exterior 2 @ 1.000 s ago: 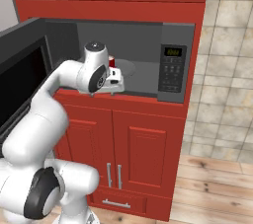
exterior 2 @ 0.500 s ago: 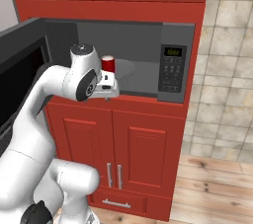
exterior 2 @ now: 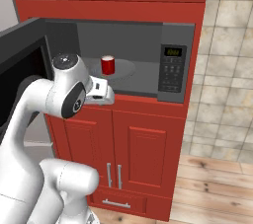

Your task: Pick the mug from the counter and place it inside the microwave. Then close the microwave.

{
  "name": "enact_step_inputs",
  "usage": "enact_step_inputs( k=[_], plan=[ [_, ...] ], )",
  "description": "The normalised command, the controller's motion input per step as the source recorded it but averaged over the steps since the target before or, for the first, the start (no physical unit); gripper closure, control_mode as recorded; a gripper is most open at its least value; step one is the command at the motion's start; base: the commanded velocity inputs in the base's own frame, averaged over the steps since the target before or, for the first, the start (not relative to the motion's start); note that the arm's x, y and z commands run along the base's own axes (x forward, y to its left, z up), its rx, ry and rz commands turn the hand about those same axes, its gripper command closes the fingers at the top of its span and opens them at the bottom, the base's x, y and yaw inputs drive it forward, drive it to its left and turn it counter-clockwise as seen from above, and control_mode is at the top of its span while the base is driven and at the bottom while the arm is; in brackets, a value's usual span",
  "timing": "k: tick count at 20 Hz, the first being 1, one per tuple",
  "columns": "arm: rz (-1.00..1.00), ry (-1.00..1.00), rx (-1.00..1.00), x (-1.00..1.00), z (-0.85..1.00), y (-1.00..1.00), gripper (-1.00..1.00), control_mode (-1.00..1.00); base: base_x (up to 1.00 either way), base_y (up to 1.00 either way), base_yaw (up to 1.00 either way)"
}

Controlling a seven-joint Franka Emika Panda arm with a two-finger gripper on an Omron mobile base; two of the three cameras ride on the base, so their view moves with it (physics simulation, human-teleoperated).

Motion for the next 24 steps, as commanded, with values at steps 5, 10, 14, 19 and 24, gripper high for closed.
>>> enact_step_inputs(
  k=[5, 10, 14, 19, 24],
  plan=[
    [-0.06, -0.25, 0.0, -0.06, 0.0, 0.0, -1.0, -1.0, 0.0, 0.0, 0.0],
    [-0.06, -0.23, 0.0, -0.05, 0.06, 0.0, -1.0, -1.0, 0.0, 0.0, 0.0],
    [-0.04, -0.15, 0.0, -0.49, 0.29, 0.0, -1.0, -1.0, 0.0, 0.0, 0.0],
    [-0.01, -0.15, 0.01, -0.67, 0.32, 0.0, -1.0, -1.0, 0.0, 0.0, 0.0],
    [0.0, -0.19, 0.01, -0.7, 0.26, 0.0, -1.0, -1.0, 0.0, 0.0, 0.0]
  ],
)
